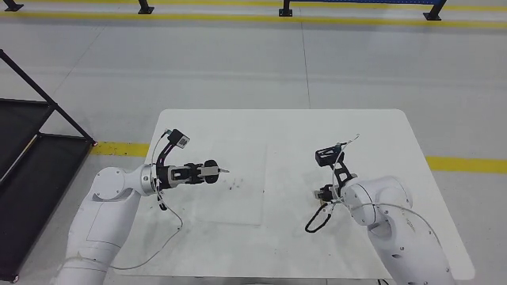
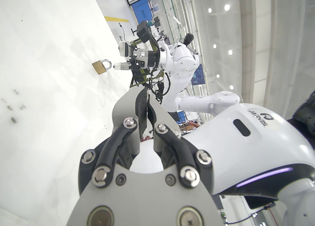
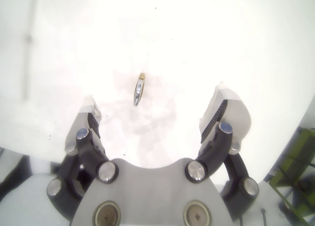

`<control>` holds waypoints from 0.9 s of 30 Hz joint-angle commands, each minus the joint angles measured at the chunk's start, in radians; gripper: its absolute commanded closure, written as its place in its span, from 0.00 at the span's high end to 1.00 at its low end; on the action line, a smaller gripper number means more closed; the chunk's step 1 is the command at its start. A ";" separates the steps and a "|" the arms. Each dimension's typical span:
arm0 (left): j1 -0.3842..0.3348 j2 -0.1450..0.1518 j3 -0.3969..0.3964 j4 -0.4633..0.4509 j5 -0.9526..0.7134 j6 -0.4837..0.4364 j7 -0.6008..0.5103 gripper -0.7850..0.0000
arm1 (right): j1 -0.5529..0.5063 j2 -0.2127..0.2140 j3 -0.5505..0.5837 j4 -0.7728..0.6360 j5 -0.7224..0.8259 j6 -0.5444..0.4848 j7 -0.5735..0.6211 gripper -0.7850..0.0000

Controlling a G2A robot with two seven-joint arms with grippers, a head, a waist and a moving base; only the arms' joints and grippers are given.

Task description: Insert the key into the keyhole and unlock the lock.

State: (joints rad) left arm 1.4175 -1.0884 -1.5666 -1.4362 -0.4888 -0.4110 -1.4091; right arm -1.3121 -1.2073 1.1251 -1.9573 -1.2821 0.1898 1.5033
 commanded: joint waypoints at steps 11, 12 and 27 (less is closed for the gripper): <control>0.000 0.000 0.000 0.000 0.000 0.000 0.000 0.00 | 0.046 -0.008 -0.052 0.081 0.072 -0.018 0.033 1.00; 0.000 0.000 0.000 0.000 0.000 0.000 0.000 0.00 | 0.051 -0.008 -0.058 0.090 0.077 -0.018 0.033 1.00; 0.000 0.000 0.000 0.000 0.000 0.000 0.000 0.00 | 0.155 0.019 -0.183 0.213 0.132 0.027 0.033 0.93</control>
State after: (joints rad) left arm 1.4175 -1.0884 -1.5666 -1.4362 -0.4888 -0.4110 -1.4091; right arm -1.1595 -1.1904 0.9463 -1.7462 -1.1520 0.2137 1.5359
